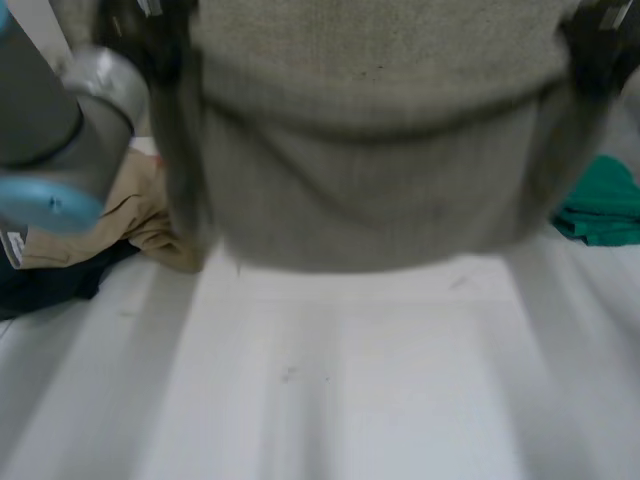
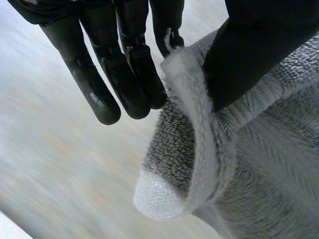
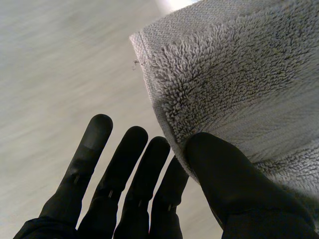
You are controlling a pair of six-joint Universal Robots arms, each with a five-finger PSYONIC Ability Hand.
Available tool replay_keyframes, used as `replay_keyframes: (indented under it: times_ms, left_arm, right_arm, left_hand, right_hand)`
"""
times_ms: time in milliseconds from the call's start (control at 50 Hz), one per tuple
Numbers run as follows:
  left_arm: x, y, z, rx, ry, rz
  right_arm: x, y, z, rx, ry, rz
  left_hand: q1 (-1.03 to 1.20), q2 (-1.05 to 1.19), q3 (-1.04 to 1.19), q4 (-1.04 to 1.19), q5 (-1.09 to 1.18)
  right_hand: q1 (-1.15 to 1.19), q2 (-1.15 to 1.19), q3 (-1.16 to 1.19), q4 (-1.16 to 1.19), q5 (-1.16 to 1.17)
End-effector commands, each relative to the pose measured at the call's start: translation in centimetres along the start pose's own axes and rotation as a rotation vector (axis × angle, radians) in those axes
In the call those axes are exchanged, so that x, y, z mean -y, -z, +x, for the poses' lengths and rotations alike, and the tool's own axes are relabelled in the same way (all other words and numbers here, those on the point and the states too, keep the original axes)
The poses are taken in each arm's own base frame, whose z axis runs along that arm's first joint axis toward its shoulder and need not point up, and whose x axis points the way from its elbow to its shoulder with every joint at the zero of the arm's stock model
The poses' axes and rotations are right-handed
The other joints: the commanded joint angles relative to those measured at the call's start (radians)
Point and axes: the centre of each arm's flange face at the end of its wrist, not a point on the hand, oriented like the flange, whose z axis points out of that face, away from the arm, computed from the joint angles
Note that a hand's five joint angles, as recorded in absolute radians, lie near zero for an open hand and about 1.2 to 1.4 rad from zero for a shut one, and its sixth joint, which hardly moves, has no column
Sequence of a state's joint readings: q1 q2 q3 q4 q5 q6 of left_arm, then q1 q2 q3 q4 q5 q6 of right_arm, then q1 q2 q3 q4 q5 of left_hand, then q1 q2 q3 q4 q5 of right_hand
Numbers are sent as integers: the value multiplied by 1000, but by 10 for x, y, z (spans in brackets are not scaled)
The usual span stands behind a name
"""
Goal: Fold the laundry.
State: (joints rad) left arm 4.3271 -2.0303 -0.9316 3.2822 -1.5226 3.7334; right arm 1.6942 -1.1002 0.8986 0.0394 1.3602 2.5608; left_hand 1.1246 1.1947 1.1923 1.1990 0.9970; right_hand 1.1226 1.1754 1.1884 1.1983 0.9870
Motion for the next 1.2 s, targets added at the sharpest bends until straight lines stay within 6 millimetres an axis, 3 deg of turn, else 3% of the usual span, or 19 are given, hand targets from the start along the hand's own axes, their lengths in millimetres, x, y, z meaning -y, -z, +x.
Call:
replay_keyframes:
  times_ms: [20,140,220,380,400,460,480,540,600,660,700,900,1060,1160,1200]
  left_arm:
    - [40,-21,-43,194,107,279]
    - [7,-6,-27,124,135,129]
    - [-23,13,-1,34,139,19]
    - [-97,68,60,-139,157,-217]
    - [-113,81,73,-171,156,-262]
    - [-143,106,98,-229,138,-339]
    - [-149,112,103,-242,131,-353]
    - [-166,127,115,-268,86,-379]
    - [-168,132,115,-264,52,-364]
    - [-163,133,110,-244,23,-337]
    - [-160,136,106,-232,20,-338]
    - [-159,163,95,-262,81,-462]
    - [-159,174,96,-289,115,-518]
    - [-168,171,99,-290,113,-518]
    - [-168,170,99,-291,113,-516]
  right_arm:
    - [62,-8,47,-270,-31,414]
    - [38,2,25,-176,-45,337]
    - [11,12,1,-89,-72,232]
    - [-54,44,-53,97,-138,-17]
    - [-71,51,-65,134,-151,-69]
    - [-94,61,-83,190,-163,-141]
    - [-111,68,-93,223,-164,-193]
    - [-133,74,-104,259,-137,-261]
    - [-142,79,-106,278,-123,-301]
    - [-144,82,-103,290,-130,-330]
    - [-144,82,-101,289,-138,-339]
    - [-144,82,-90,264,-155,-345]
    - [-147,82,-87,263,-159,-350]
    - [-146,82,-88,262,-154,-352]
    - [-146,82,-87,259,-152,-350]
  left_hand:
    - [272,202,204,197,225]
    - [272,202,204,197,225]
    - [272,202,204,197,225]
    - [272,202,204,197,225]
    - [272,202,204,197,225]
    - [272,202,204,197,225]
    - [240,170,172,166,193]
    - [91,20,23,16,44]
    - [-1,-71,-68,-75,-48]
    - [-343,-414,-411,-418,-390]
    - [-456,-526,-523,-530,-503]
    - [-438,-509,-506,-513,-485]
    - [-163,-233,-231,-237,-210]
    - [244,174,176,170,197]
    - [272,202,204,197,225]
  right_hand:
    - [274,221,208,198,235]
    - [274,221,208,198,235]
    - [274,221,208,198,235]
    - [274,221,208,198,235]
    - [274,221,208,198,235]
    - [274,221,208,198,235]
    - [274,221,208,198,235]
    - [274,221,208,198,235]
    - [274,221,208,198,235]
    - [274,221,208,198,235]
    - [274,221,208,198,235]
    - [274,221,208,198,235]
    - [274,221,208,198,235]
    - [274,221,208,198,235]
    - [274,221,208,198,235]
